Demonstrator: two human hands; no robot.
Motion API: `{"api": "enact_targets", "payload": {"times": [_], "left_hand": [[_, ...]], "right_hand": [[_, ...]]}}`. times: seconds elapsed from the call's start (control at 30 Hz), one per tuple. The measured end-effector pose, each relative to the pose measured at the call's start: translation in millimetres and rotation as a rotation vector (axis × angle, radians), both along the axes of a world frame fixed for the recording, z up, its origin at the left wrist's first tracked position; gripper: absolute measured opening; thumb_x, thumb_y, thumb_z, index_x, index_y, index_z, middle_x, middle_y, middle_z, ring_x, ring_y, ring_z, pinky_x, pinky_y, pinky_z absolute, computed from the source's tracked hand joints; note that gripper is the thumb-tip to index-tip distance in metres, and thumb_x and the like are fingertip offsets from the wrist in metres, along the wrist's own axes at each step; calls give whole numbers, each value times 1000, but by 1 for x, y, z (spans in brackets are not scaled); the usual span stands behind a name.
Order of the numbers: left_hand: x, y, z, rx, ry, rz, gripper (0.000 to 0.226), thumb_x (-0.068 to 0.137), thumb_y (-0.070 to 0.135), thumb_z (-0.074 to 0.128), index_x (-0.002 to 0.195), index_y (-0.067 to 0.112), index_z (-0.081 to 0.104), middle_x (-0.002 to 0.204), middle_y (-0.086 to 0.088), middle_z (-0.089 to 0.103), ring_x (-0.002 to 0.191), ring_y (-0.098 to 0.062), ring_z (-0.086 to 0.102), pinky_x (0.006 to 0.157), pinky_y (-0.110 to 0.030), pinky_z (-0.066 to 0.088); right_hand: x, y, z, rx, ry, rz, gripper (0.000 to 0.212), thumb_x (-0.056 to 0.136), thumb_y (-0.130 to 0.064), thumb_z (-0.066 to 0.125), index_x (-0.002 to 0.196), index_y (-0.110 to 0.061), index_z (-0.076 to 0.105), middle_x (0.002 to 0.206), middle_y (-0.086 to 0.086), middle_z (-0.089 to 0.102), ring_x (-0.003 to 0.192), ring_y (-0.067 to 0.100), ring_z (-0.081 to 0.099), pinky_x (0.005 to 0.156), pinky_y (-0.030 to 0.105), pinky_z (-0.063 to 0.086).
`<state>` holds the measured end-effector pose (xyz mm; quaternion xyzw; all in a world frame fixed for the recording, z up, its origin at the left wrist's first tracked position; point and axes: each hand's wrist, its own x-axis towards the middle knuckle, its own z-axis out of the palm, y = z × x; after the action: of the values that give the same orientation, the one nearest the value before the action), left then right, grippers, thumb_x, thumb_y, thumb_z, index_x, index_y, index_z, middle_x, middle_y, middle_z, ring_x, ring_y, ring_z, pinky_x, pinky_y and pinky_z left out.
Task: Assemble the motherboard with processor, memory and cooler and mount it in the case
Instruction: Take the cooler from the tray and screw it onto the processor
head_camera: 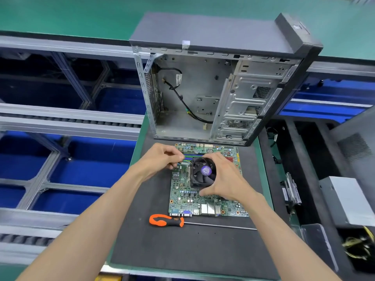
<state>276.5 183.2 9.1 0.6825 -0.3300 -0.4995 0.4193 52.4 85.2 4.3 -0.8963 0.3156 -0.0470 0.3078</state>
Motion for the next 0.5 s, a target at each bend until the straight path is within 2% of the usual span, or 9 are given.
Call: {"api": "enact_targets", "payload": {"times": [0.07, 0.23, 0.4, 0.5], "left_hand": [[1, 1, -2, -17, -45, 47, 8, 89, 11, 73, 83, 9, 78, 79, -9, 71, 67, -10, 60, 62, -21, 51], [6, 0, 0, -25, -55, 98, 16, 93, 4, 66, 82, 7, 77, 76, 2, 73, 67, -8, 61, 65, -17, 51], [7, 4, -3, -3, -111, 116, 17, 96, 5, 63, 85, 10, 76, 87, 0, 74, 67, -5, 63, 71, -17, 51], [9, 6, -6, -6, -159, 118, 18, 96, 8, 63, 86, 12, 77, 81, 7, 74, 63, 1, 62, 70, -14, 48]], "right_hand": [[4, 3, -3, 6, 11, -6, 108, 45, -54, 92, 137, -29, 42, 124, -13, 46, 108, 14, 50, 87, 33, 44], [13, 6, -5, 4, 14, -17, 107, 44, -56, 91, 136, -29, 43, 118, -14, 44, 104, 12, 48, 82, 30, 40], [22, 7, -7, -11, 47, -1, 109, 47, -52, 93, 139, -25, 42, 118, -13, 42, 103, 11, 46, 81, 28, 37], [25, 9, -9, -17, 61, -1, 111, 47, -52, 94, 141, -24, 41, 117, -14, 40, 103, 10, 44, 82, 27, 38]]}}
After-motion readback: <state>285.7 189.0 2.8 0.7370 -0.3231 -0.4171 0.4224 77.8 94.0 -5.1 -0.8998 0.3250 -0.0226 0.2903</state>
